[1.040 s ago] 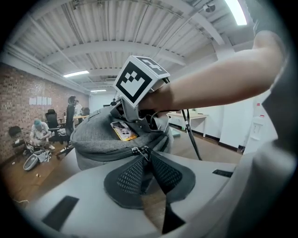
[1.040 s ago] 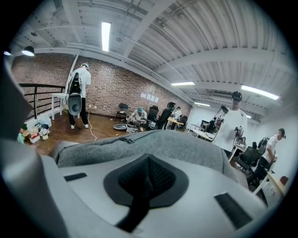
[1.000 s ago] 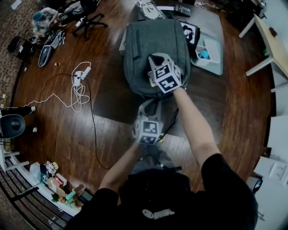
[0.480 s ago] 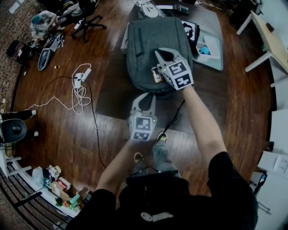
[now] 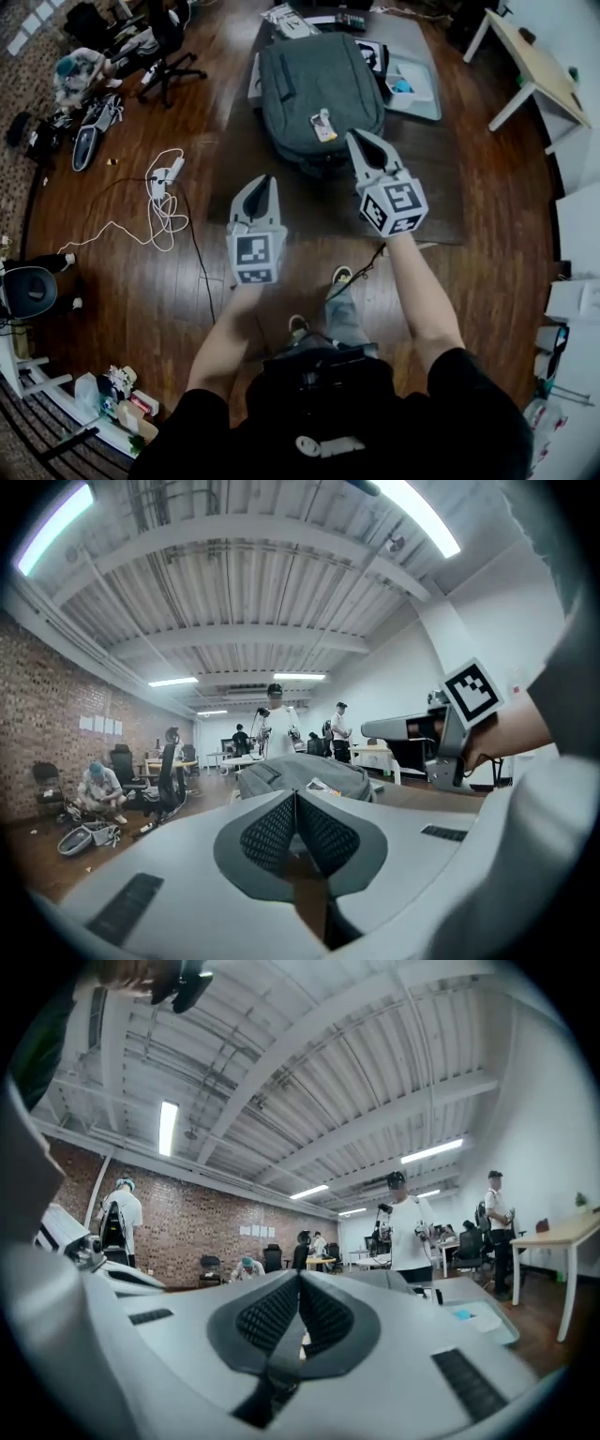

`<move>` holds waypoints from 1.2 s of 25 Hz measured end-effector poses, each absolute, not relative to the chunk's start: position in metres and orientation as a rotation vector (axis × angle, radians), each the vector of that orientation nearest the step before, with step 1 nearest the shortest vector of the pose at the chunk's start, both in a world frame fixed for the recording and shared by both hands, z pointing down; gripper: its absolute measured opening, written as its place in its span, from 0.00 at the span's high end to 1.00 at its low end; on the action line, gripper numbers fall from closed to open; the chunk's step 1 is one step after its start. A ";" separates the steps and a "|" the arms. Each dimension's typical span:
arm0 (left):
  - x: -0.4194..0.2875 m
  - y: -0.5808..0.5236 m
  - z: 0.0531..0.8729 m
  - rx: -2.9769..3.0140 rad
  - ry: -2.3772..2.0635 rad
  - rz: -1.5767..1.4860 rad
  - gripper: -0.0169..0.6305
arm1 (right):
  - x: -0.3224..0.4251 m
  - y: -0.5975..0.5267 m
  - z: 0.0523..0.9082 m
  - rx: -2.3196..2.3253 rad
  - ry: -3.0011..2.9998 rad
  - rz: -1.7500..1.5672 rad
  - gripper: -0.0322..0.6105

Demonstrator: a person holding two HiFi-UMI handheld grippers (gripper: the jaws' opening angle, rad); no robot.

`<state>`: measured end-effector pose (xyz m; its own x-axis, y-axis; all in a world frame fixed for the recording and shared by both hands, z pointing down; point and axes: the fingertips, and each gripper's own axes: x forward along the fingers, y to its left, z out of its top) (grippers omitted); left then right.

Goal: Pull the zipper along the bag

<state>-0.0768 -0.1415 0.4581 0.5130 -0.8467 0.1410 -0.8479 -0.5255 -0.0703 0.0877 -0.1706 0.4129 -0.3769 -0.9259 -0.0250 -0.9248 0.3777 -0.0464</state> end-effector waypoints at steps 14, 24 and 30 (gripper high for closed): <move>-0.094 -0.021 0.419 2.790 -1.328 0.088 0.99 | 0.039 0.011 0.419 -1.835 2.495 -0.160 0.93; -0.095 0.033 0.400 2.793 -1.333 0.070 0.99 | 0.024 0.067 0.396 -1.799 2.496 -0.105 0.93; -0.084 0.081 0.387 2.811 -1.332 0.089 0.99 | 0.017 0.116 0.376 -1.772 2.520 -0.050 0.93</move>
<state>-0.0842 0.0807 0.3865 0.6321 -0.7723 0.0640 -0.7739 -0.6333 0.0020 0.0174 0.1157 0.3760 -0.3375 -0.9408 -0.0306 -0.9389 0.3388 -0.0615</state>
